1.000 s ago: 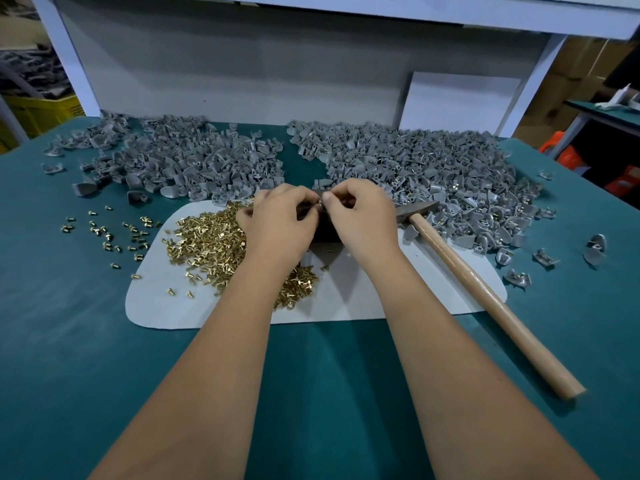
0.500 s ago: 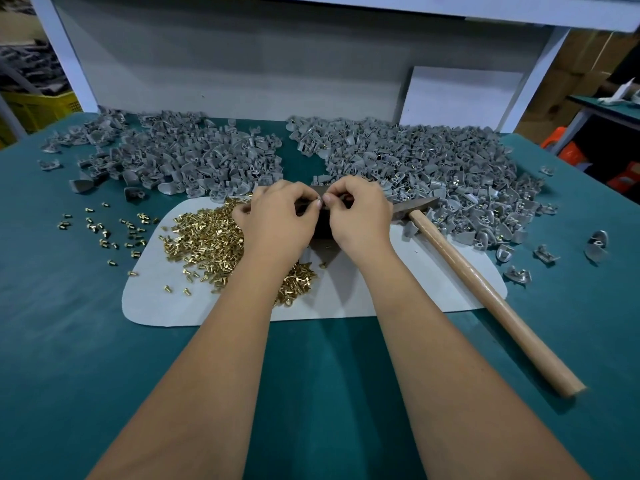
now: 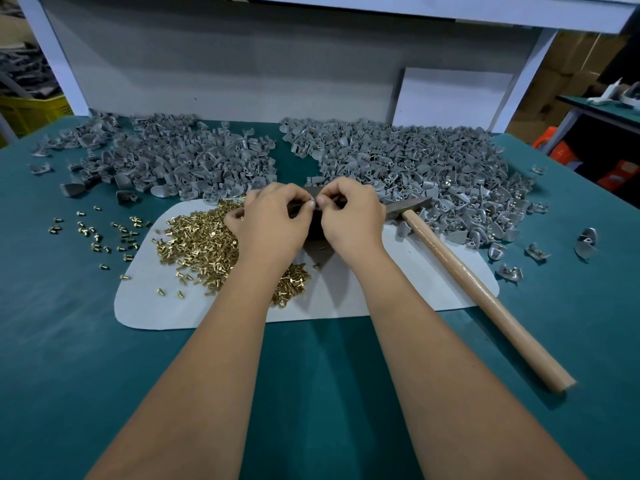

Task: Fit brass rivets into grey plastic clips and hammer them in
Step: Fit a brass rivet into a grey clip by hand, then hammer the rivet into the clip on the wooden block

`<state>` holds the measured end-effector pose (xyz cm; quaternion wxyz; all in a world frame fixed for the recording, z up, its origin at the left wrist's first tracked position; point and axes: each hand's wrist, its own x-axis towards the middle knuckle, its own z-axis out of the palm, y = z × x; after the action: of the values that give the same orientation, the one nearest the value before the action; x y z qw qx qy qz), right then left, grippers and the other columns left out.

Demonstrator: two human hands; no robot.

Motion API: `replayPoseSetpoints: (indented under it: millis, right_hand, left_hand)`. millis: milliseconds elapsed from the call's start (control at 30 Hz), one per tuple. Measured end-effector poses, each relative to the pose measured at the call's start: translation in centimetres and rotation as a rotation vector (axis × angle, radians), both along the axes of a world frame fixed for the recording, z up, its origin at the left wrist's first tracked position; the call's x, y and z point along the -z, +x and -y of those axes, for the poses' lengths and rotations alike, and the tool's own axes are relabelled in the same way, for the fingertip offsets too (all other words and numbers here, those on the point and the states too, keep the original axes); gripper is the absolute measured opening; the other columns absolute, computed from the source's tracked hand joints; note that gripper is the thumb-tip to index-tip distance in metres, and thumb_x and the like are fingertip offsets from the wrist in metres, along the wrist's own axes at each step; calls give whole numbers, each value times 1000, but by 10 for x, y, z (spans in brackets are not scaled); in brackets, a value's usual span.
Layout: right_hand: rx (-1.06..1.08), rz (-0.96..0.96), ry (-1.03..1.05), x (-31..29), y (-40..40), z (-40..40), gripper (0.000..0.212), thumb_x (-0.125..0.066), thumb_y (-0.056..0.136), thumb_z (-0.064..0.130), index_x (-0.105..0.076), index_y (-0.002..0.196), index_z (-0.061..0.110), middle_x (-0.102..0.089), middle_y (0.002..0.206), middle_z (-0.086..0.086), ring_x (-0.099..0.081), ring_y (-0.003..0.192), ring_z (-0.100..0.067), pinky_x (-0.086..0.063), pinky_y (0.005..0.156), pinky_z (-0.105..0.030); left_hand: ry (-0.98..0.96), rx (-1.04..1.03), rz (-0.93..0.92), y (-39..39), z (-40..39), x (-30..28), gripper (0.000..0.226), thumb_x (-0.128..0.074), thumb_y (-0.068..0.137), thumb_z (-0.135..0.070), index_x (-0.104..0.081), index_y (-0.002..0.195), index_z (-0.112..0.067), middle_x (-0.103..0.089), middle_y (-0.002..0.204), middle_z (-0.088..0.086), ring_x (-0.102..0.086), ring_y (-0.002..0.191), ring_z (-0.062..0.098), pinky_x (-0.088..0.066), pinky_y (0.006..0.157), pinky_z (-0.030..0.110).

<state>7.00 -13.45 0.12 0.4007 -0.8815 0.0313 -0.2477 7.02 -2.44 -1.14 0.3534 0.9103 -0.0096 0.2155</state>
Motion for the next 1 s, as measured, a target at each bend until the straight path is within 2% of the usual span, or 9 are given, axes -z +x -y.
replayPoseSetpoints:
  millis: [167, 367, 533, 600, 667, 800, 867, 967, 1000]
  right_hand:
    - [12, -18, 0, -1, 1, 0, 23, -63, 86, 20, -56, 68, 32, -49, 66, 21, -48, 99, -14, -25, 83, -30]
    - [1, 35, -9, 6, 0, 0, 14, -63, 87, 23, -61, 75, 30, -54, 74, 18, -41, 96, -11, -17, 76, -28]
    - [-41, 60, 18, 8, -3, 1, 9, -61, 88, 24, -65, 81, 27, -58, 83, 17, -44, 103, -14, -26, 85, -31]
    - [-102, 56, 89, 6, -7, 5, 10, -59, 89, 22, -66, 85, 28, -59, 85, 18, -47, 103, -14, -34, 93, -36]
    - [-118, 74, 165, 3, -11, 8, 13, -57, 90, 19, -68, 93, 26, -62, 92, 14, -53, 103, -15, -43, 93, -42]
    - [62, 75, 140, -8, -18, 21, 19, -51, 92, 19, -67, 97, 29, -62, 96, 12, -54, 102, -16, -48, 88, -43]
    - [146, 31, 50, -13, -22, 36, 20, -49, 92, 20, -67, 99, 27, -62, 98, 8, -56, 100, -18, -49, 86, -41]
    - [375, -41, -441, -17, -34, 62, 22, -47, 91, 25, -66, 98, 16, -63, 97, -5, -56, 92, -25, -46, 79, -35]
    - [448, -84, -545, -17, -39, 70, 26, -46, 91, 26, -65, 99, 11, -63, 99, -10, -56, 93, -30, -44, 78, -37]
  left_hand:
    - [4, 1, -15, 0, 1, 0, 6, -55, 92, -42, -61, 90, -42, -57, 112, -16, -40, 117, 16, -22, 95, 46]
    - [6, 17, -25, 0, 0, -1, 6, -55, 92, -42, -57, 87, -44, -52, 106, -19, -40, 118, 17, -20, 91, 43]
    - [-3, 28, -41, 1, -1, -2, 6, -56, 92, -41, -60, 88, -42, -47, 101, -21, -38, 119, 17, -16, 86, 38]
    - [-33, 34, -52, 1, -1, -2, 7, -56, 92, -40, -62, 90, -40, -47, 102, -22, -37, 120, 17, -15, 85, 37]
    - [-88, 33, -69, 1, 0, -4, 7, -57, 92, -40, -61, 88, -40, -48, 102, -22, -35, 120, 16, -16, 84, 36]
    - [-150, 50, -93, -2, 1, -5, 11, -57, 93, -38, -60, 83, -41, -49, 103, -21, -34, 119, 15, -18, 85, 36]
    - [-164, 61, -99, -4, 0, -6, 16, -57, 93, -38, -58, 78, -41, -49, 103, -21, -34, 119, 14, -17, 85, 36]
    - [-158, 67, -104, -5, 0, -6, 14, -57, 94, -38, -59, 80, -41, -49, 105, -20, -34, 120, 15, -18, 87, 37]
    - [-156, 68, -105, -6, 0, -6, 12, -57, 94, -38, -60, 82, -40, -49, 105, -20, -34, 121, 15, -18, 88, 37]
